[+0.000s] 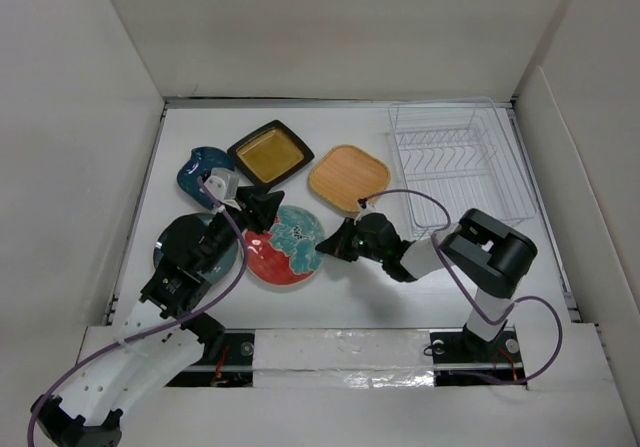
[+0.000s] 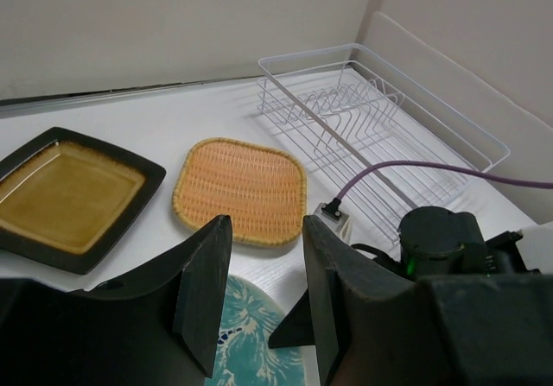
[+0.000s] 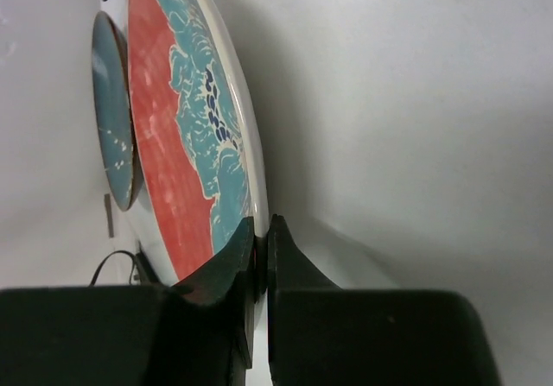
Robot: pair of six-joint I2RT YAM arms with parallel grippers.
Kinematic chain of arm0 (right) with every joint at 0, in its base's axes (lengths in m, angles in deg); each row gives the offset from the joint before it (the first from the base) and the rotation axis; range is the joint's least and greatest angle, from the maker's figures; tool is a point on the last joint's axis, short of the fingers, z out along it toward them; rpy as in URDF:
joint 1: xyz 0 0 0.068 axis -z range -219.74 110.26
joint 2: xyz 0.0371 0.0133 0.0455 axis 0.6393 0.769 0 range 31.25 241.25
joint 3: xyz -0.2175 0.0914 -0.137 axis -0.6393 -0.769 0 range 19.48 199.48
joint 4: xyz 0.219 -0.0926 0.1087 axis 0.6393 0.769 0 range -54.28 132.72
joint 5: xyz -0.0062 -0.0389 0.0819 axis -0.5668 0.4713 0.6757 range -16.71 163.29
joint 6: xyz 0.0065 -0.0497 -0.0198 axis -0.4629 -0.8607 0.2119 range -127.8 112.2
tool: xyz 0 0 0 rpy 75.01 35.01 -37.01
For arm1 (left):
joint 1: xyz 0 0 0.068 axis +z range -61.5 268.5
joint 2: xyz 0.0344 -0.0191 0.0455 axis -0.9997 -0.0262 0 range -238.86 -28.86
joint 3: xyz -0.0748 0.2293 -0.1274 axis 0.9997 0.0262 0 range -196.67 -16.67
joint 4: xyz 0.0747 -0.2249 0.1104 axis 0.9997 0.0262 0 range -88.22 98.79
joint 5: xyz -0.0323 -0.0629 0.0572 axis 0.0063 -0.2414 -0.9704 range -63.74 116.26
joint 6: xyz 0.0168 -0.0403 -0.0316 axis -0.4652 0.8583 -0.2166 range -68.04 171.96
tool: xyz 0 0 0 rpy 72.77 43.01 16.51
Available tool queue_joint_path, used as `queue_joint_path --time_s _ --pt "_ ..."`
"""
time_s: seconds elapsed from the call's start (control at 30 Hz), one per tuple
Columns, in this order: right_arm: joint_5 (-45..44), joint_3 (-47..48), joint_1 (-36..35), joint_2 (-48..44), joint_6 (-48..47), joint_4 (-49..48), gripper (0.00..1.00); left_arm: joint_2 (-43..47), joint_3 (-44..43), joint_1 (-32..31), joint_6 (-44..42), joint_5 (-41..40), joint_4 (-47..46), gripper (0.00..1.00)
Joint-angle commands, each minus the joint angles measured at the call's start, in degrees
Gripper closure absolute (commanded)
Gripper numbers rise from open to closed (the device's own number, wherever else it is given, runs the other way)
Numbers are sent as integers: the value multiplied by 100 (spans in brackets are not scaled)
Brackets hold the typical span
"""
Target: Load the plates into the dish rack
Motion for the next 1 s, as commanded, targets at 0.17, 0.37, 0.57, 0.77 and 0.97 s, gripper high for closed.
queue_joint_path --time_s 0.17,0.37,0.57,0.77,0.97 --pt "-1646 45 -406 -2239 -1462 1898 100 201 33 14 53 80 -253 65" --pt "-2543 827 488 -4569 -2859 3208 100 412 42 14 158 159 -261 64" --pt "-3151 1697 2465 -5283 -4196 3605 100 640 16 14 290 519 -305 63" --pt "-2939 2470 4187 -4828 -4697 3167 100 957 42 14 395 686 -270 62" --pt "-2677 3507 5060 -3685 -5513 2657 100 1300 68 -64 448 651 -288 61"
